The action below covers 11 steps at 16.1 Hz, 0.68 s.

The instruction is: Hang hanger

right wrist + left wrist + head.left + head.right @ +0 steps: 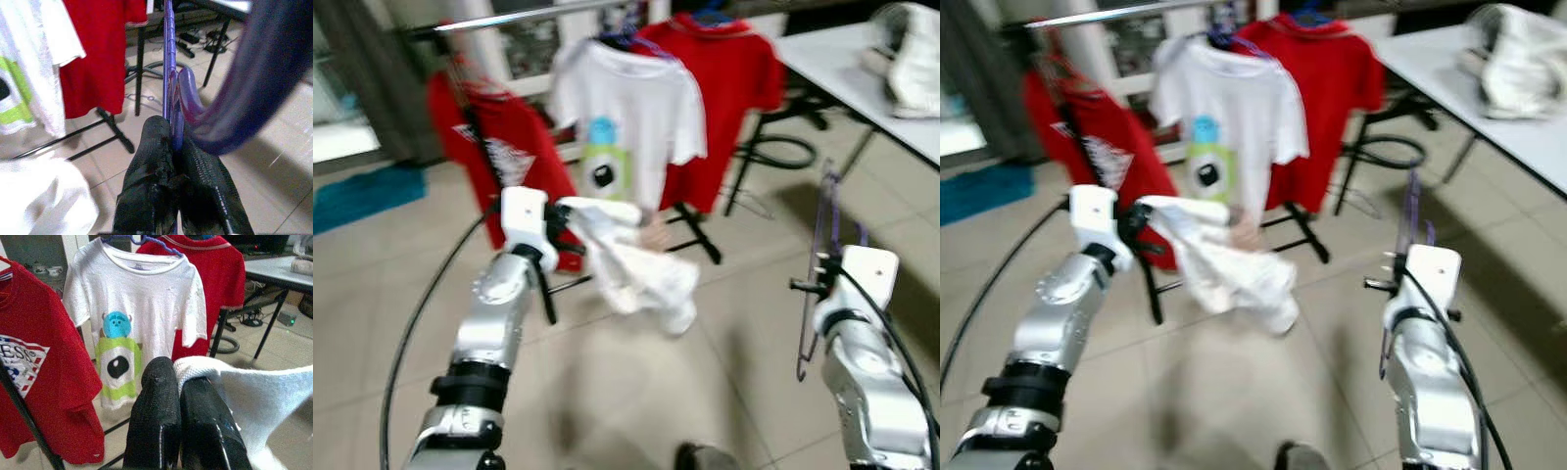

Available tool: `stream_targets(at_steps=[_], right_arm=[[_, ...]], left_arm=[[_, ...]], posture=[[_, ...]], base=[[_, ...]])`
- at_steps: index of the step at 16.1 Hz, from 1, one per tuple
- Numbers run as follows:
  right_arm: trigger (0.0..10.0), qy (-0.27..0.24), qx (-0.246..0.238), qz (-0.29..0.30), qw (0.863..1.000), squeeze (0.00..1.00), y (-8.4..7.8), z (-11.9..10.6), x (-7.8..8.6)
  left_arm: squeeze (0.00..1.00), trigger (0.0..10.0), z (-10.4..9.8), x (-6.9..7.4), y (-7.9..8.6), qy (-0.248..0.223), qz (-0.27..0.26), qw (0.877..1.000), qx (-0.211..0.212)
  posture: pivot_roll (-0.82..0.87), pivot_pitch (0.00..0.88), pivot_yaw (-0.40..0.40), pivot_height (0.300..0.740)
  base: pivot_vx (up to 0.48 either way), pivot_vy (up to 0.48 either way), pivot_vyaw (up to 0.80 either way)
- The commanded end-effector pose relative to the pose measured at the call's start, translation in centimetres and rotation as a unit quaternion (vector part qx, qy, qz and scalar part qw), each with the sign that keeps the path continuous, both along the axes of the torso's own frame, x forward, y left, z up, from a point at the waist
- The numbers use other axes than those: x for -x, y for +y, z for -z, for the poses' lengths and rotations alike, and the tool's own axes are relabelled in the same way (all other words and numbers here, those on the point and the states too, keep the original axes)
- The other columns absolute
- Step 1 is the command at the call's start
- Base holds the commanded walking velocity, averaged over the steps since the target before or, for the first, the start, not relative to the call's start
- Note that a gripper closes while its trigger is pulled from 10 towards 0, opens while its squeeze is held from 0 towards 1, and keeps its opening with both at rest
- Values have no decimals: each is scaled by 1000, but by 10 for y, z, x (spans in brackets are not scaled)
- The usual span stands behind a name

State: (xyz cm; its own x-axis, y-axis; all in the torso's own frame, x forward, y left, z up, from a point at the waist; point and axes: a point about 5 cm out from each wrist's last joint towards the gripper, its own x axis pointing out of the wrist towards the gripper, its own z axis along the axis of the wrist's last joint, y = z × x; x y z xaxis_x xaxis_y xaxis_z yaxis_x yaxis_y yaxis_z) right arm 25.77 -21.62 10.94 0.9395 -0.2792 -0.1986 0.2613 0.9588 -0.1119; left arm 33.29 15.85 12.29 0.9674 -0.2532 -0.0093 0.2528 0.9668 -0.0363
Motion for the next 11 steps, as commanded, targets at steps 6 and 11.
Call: stream_targets(at_steps=[6, 11], right_arm=[[10000, -30, 16, -48, 998, 0, 13, -7, -10], [10000, -34, -3, -59, 998, 0, 15, -8, -13]], left_arm=[[0, 10000, -11, 0, 9, -15, -14, 1000, -12], [0, 10000, -15, 1, 8, -18, -8, 1000, -16]], posture=[[-4, 0, 19, 740], [-3, 0, 18, 740]], base=[[362, 0, -267], [439, 0, -800]])
